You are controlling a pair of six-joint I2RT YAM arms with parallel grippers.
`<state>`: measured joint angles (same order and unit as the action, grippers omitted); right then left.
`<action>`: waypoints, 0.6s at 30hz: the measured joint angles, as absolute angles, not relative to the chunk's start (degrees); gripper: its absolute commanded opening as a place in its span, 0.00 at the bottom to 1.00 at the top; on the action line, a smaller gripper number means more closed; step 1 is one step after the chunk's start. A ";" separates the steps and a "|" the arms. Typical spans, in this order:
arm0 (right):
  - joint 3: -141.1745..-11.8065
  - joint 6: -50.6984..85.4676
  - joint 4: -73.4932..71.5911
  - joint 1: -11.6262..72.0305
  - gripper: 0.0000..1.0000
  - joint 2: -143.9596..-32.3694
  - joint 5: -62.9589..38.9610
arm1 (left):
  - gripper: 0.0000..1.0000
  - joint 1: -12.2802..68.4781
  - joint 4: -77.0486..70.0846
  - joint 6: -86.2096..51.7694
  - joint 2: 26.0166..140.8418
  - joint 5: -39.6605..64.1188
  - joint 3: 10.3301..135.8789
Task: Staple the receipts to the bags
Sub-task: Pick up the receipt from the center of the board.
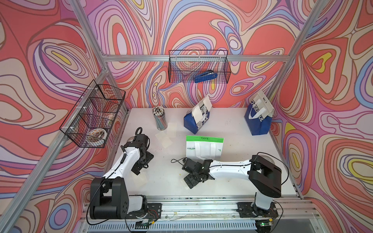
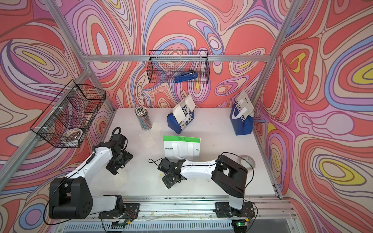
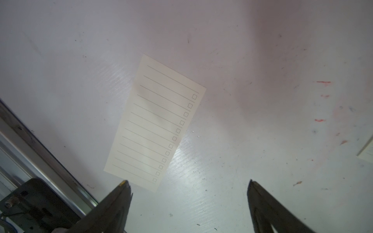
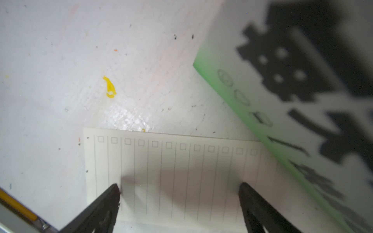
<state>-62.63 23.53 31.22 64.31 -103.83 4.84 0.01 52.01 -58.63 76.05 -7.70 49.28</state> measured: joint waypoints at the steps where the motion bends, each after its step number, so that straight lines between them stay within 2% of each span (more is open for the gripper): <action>1: -62.63 23.31 31.24 64.03 0.86 -103.83 4.49 | 0.92 0.01 51.94 -58.63 76.03 -7.79 49.28; 6: -63.00 21.61 31.55 63.26 0.78 -104.09 3.66 | 0.91 0.01 51.68 -58.61 75.44 -7.79 49.08; 18: -70.32 12.86 35.46 66.04 0.32 -109.49 4.25 | 0.90 0.01 50.65 -59.00 74.70 -7.55 46.70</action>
<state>-70.32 12.86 35.46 66.04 -109.49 4.25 0.01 50.65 -59.00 74.70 -7.55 46.70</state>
